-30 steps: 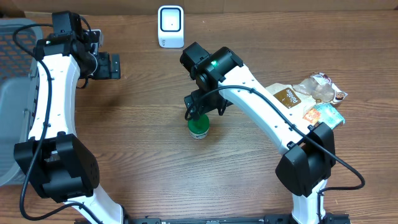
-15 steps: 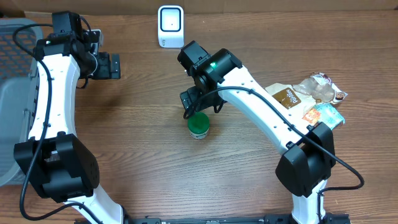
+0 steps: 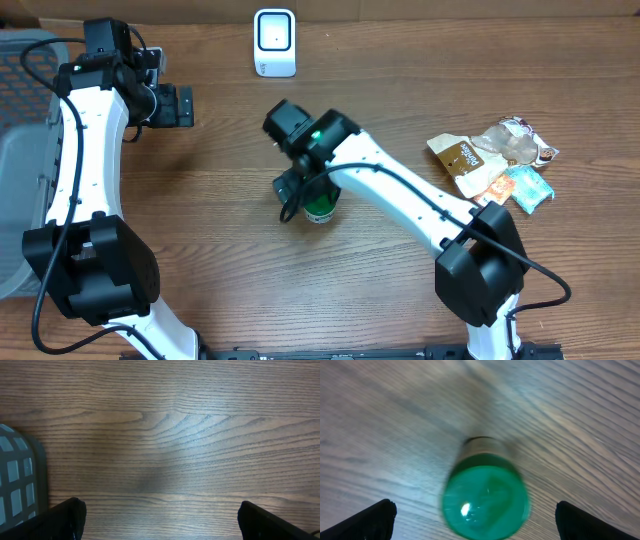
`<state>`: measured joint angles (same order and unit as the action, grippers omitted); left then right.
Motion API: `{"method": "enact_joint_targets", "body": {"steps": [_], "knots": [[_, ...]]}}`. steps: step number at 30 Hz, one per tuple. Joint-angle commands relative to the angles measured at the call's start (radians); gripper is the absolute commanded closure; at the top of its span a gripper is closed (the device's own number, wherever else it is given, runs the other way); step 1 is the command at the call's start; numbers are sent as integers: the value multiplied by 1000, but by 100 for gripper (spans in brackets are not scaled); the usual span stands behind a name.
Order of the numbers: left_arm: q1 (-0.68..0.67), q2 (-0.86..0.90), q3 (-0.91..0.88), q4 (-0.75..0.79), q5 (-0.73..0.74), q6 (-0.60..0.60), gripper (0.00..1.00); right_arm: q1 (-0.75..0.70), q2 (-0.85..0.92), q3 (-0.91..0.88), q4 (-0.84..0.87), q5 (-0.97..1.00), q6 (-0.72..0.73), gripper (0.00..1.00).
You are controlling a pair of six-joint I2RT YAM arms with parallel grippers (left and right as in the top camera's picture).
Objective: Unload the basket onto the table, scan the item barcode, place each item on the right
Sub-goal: 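Close the right gripper around the jar's green cap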
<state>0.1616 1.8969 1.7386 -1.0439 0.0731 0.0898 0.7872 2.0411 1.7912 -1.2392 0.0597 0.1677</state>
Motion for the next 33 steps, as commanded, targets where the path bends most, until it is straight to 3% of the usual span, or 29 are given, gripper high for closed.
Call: {"method": "enact_joint_targets", "body": {"steps": [1,16,33], "knots": [[2,-8,11,2,-6,19,0,22,-19,-5,6,23,-19,0],[2,-8,11,2,-6,19,0,-3,10,-73,34,85,-19,2],[2,-8,11,2,-6,19,0,-4,36,-78,57,71,-19,16]]}}
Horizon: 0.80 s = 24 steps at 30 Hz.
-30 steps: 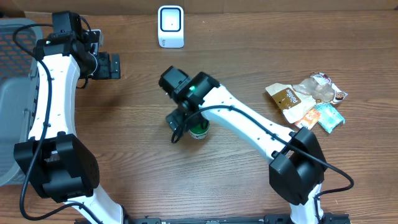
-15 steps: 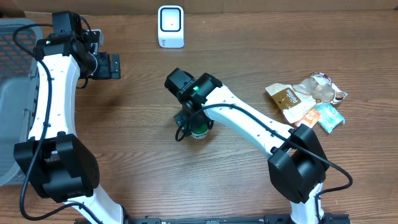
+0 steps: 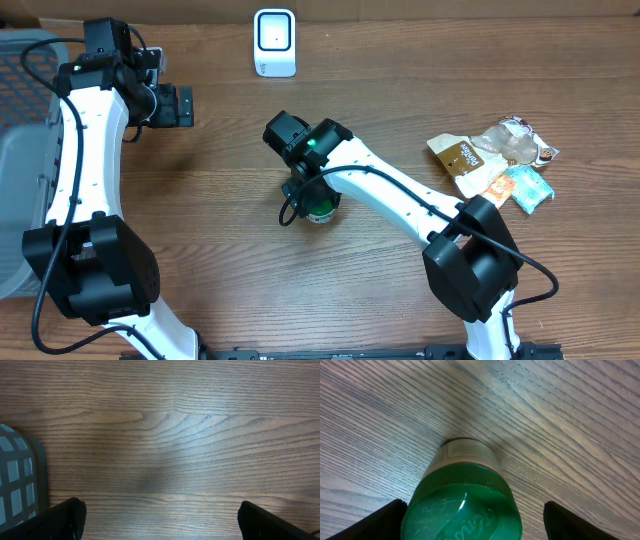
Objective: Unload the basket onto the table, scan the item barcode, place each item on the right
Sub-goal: 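Close the right gripper around the jar's green cap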
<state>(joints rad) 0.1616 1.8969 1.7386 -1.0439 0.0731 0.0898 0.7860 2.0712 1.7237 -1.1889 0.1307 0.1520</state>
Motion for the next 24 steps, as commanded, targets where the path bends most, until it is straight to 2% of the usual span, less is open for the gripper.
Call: {"method": "enact_joint_targets", "body": {"steps": [1,12,24], "knots": [[2,-8,11,2,-6,19,1,-3,6,-10,7,0,-3,16],[2,-8,11,2,-6,19,1,-3,7,-17,18,0,-3,16],[2,-8,11,2,-6,19,0,-3,7,-32,36,-1,-3,21]]}}
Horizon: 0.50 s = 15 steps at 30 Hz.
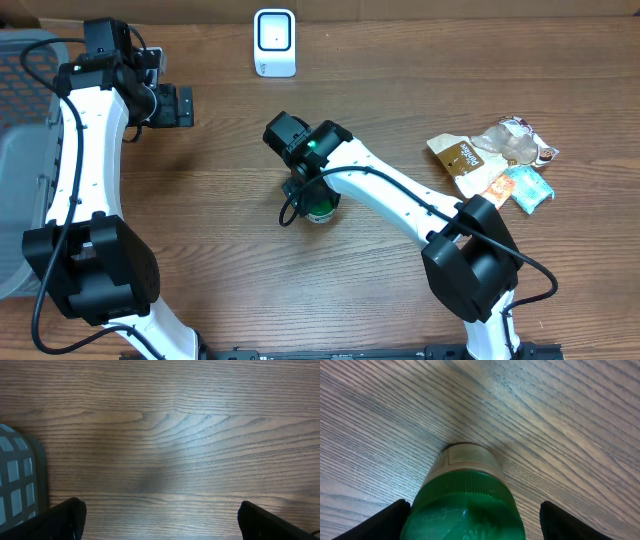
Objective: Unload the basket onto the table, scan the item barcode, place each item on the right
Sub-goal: 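Close the right gripper around the jar's green cap, then lift the jar slightly with the right gripper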
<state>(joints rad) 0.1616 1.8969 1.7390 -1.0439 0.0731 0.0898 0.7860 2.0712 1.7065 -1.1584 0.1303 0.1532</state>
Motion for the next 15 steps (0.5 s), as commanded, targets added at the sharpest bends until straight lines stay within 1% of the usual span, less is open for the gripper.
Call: {"method": "enact_joint_targets", "body": {"steps": [1,6,10,15], "knots": [[2,-8,10,2,-5,19,0,-3,7,-19,8,-1,-4,21],[2,-8,10,2,-6,19,1,-3,7,-38,16,0,-4,22],[2,-8,10,2,-6,19,1,-3,7,-39,24,0,-4,27],[2,-8,10,2,-6,19,0,-3,7,-39,25,2,-4,36]]}}
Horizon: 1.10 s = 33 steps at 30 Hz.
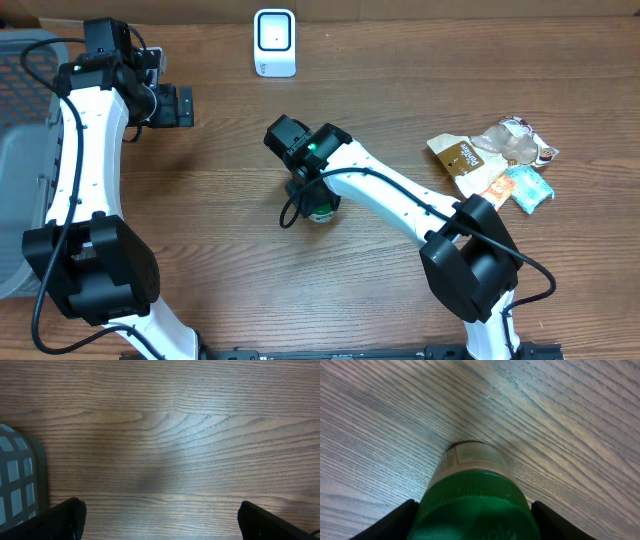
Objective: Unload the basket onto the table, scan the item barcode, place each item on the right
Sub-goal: 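Lift the jar slightly with the right gripper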
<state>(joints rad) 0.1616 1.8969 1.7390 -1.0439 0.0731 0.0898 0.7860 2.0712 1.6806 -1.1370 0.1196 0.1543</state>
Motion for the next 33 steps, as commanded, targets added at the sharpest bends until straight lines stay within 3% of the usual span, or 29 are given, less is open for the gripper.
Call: {"method": "enact_joint_targets", "body": {"steps": [1,11,23,29,33], "knots": [[2,-8,10,2,-6,19,0,-4,7,-13,3,19,-5,38],[2,-8,10,2,-6,19,0,-80,7,21,13,58,-6,42],[2,-8,10,2,-6,19,0,-145,7,26,182,95,-66,46],[2,-8,10,2,-6,19,0,-152,7,27,180,63,-56,31],[2,-8,10,2,-6,19,0,-161,7,29,163,58,-50,28]]}}
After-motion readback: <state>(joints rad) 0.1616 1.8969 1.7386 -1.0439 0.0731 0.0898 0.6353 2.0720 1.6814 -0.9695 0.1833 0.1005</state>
